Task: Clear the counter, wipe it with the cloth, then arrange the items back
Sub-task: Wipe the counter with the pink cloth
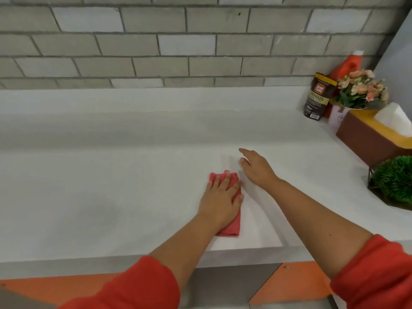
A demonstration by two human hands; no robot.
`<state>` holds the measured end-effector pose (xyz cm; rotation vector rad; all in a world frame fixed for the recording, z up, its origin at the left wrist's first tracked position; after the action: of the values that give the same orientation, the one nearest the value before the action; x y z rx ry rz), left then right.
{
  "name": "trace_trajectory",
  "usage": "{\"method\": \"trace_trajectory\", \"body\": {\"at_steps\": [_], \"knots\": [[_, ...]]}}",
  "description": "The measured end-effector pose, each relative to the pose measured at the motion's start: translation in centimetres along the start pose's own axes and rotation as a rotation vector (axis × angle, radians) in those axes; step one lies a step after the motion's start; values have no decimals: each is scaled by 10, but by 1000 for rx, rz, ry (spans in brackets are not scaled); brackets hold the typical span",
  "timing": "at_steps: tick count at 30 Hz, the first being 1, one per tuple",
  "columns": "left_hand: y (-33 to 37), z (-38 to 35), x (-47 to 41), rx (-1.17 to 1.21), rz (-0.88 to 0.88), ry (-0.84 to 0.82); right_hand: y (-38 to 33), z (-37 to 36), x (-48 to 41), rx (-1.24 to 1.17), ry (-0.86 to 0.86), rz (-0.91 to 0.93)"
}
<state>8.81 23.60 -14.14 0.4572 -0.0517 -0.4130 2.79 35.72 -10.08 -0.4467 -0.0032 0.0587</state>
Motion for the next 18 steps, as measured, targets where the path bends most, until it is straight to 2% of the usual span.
{"method": "trace_trajectory", "body": {"at_steps": [4, 9, 13, 15, 18], "knots": [[-53, 31, -11, -52, 96, 36, 3, -2, -26, 118, -92, -36], [-146, 73, -40, -95, 405, 163, 10, -4, -50, 179, -110, -94], [-130, 68, -70, -126, 614, 173, 13, -7, -67, 215, -128, -124], [-106, 55, -85, -137, 543, 144, 15, -11, -79, 240, -123, -151], [-68, 31, -93, -127, 306, 50, 6, -13, -96, 279, -121, -187]]}}
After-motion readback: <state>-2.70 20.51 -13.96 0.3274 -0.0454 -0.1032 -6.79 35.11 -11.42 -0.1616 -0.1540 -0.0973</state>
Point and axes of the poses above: each hand's wrist, its own x-axis away from the middle knuckle, its own z-axis out of the back of the hand, y = z × x, the point moved 3 cm from there along -x, towards the middle knuckle, and after that the axes turned 11 degrees about x, right-handed, at the moved point
